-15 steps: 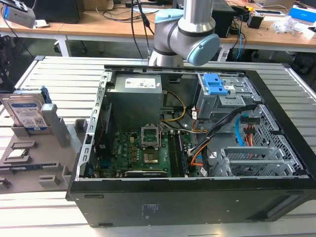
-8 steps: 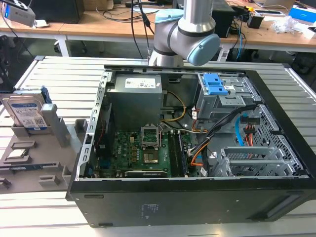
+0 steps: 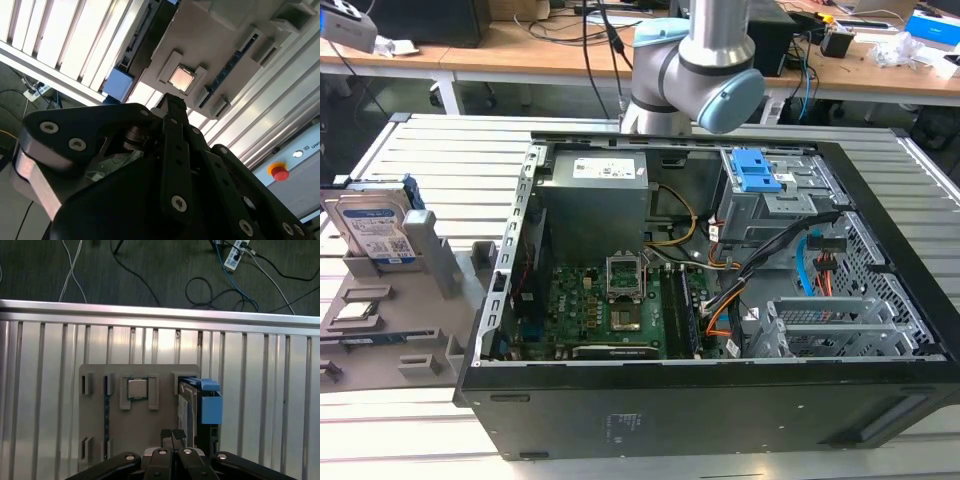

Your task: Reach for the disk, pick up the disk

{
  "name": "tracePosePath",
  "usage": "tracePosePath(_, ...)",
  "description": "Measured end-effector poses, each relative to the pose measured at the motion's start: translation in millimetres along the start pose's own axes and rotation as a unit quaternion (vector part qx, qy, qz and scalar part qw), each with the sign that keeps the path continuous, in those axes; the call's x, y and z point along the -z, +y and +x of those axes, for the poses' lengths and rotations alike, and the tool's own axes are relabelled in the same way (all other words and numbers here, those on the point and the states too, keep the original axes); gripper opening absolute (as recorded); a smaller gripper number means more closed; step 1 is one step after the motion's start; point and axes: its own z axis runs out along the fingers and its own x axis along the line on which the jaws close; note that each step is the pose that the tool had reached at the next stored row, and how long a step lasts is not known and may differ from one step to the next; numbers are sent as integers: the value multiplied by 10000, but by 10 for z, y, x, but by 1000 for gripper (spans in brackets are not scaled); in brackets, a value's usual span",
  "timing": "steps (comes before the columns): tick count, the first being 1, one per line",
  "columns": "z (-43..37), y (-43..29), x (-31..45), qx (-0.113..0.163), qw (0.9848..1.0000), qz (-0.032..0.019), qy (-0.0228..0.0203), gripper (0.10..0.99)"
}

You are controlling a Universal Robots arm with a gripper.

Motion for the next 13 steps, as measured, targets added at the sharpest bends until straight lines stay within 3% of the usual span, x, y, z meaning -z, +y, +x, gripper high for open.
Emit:
tracePosePath(6,-115,98,-3,0,10000,0,0,106)
tracePosePath(13,-208,161,-15,0,10000,1,0,106)
